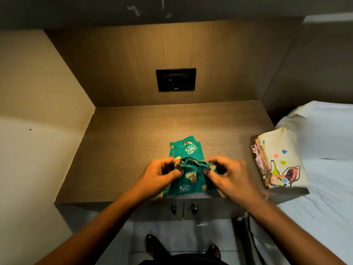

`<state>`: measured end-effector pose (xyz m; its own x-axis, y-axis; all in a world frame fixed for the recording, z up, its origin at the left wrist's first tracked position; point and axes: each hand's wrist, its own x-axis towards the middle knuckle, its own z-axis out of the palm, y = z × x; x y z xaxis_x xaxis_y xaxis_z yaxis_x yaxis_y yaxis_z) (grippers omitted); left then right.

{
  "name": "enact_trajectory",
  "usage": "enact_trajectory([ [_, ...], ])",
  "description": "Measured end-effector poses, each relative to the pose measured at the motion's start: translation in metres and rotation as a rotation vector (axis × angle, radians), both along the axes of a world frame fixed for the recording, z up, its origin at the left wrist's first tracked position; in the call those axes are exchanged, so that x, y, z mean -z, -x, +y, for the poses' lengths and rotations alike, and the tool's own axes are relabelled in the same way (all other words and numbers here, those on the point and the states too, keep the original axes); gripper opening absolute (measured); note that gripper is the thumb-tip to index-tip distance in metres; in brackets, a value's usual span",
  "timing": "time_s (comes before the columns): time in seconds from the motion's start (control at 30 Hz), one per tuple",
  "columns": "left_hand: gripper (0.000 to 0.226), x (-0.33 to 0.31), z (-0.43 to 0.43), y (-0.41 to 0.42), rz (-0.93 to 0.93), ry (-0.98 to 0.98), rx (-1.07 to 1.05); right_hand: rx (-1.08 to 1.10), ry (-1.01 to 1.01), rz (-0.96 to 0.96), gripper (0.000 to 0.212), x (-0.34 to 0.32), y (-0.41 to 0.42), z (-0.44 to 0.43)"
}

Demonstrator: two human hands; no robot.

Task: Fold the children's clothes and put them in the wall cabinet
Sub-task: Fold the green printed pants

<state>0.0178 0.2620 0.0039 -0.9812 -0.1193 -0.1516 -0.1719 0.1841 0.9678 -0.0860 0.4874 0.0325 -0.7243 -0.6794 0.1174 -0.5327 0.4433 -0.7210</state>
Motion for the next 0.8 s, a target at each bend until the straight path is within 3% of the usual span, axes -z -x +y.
enact_trajectory([
  [0.1,0.02,-0.001,-0.012,0.032,-0.083,0.067,-0.074,0.073,-0.133,0.02,0.016,-0.003,0.039,-0.032],
  [0.23,0.013,0.015,-0.034,0.079,-0.239,0.141,-0.207,0.105,-0.302,0.026,0.026,0.019,0.081,-0.08],
  [0.33,0.017,0.022,-0.044,0.097,-0.392,0.424,-0.272,0.116,-0.337,-0.042,0.037,0.034,0.095,-0.1],
  [0.4,0.031,0.026,-0.043,0.092,-0.455,0.655,-0.335,0.181,-0.332,-0.075,0.043,0.043,0.095,-0.095],
  [0.5,0.053,0.036,-0.026,0.068,-0.522,0.796,-0.339,0.273,-0.446,-0.064,0.053,0.064,0.078,-0.071],
  [0.63,0.06,0.053,0.005,0.06,-0.49,0.855,-0.349,0.286,-0.573,-0.042,0.067,0.075,0.054,-0.067],
  [0.8,0.028,0.054,0.012,0.075,-0.519,0.69,-0.431,0.368,-0.485,-0.106,0.046,0.076,0.044,-0.084],
])
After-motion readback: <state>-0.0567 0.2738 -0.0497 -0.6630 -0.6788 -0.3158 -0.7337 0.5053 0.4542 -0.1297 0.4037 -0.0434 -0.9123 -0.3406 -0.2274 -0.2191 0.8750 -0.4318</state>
